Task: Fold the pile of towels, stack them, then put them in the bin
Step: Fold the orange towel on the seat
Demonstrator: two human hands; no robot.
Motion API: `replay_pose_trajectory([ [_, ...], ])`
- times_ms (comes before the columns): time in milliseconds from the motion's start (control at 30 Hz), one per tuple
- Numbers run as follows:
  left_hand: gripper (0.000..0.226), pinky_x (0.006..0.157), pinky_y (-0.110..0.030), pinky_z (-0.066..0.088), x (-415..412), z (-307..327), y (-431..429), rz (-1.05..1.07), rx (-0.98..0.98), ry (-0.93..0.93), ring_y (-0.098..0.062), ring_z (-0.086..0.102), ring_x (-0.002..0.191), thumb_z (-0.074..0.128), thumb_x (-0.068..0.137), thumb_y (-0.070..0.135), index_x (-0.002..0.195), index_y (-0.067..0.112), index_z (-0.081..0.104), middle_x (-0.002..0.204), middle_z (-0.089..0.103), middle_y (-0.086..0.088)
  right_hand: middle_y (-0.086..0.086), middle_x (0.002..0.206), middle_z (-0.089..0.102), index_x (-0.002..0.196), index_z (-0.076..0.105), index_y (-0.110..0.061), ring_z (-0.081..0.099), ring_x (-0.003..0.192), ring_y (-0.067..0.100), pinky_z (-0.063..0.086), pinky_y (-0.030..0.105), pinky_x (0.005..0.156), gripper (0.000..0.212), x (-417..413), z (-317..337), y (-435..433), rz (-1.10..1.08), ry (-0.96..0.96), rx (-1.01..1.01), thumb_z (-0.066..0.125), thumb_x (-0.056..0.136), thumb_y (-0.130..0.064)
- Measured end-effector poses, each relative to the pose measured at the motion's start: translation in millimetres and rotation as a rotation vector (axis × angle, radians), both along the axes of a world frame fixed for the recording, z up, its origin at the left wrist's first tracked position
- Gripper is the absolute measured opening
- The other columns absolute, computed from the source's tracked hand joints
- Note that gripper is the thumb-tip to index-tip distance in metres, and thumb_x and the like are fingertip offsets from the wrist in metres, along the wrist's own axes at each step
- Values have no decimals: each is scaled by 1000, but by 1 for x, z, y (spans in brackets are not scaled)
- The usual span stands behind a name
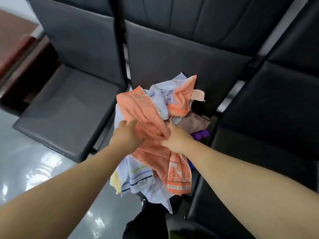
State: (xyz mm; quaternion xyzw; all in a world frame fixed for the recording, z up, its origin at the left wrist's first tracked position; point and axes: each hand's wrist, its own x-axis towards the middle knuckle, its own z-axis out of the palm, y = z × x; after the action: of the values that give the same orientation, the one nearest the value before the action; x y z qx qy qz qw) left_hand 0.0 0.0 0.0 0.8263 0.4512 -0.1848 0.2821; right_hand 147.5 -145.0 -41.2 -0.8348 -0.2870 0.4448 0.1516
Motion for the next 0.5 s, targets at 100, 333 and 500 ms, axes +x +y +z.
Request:
replay_pose_trajectory([
  [100,47,75,-41,54,-2,-23,10,16,103,48,-32,59,97,62,92,32,135,21,49,116,49,-5,16,151,42,154,35,-16,51,133,38,48,44,107,79,-10,-36,13,-51,-112,-137,69,90,-45],
  [333,16,61,-31,47,7,-14,16,8,165,-87,-22,59,77,52,95,29,100,24,67,94,62,1,5,91,69,80,65,-14,65,91,28,43,30,69,22,6,-27,6,-153,-131,64,70,92,-32],
  [500,14,58,-25,39,50,59,-29,85,6,-441,-6,46,64,55,98,18,84,17,53,76,50,9,1,84,75,78,74,-20,70,82,18,51,35,77,11,40,62,-40,-533,448,503,77,87,-24],
])
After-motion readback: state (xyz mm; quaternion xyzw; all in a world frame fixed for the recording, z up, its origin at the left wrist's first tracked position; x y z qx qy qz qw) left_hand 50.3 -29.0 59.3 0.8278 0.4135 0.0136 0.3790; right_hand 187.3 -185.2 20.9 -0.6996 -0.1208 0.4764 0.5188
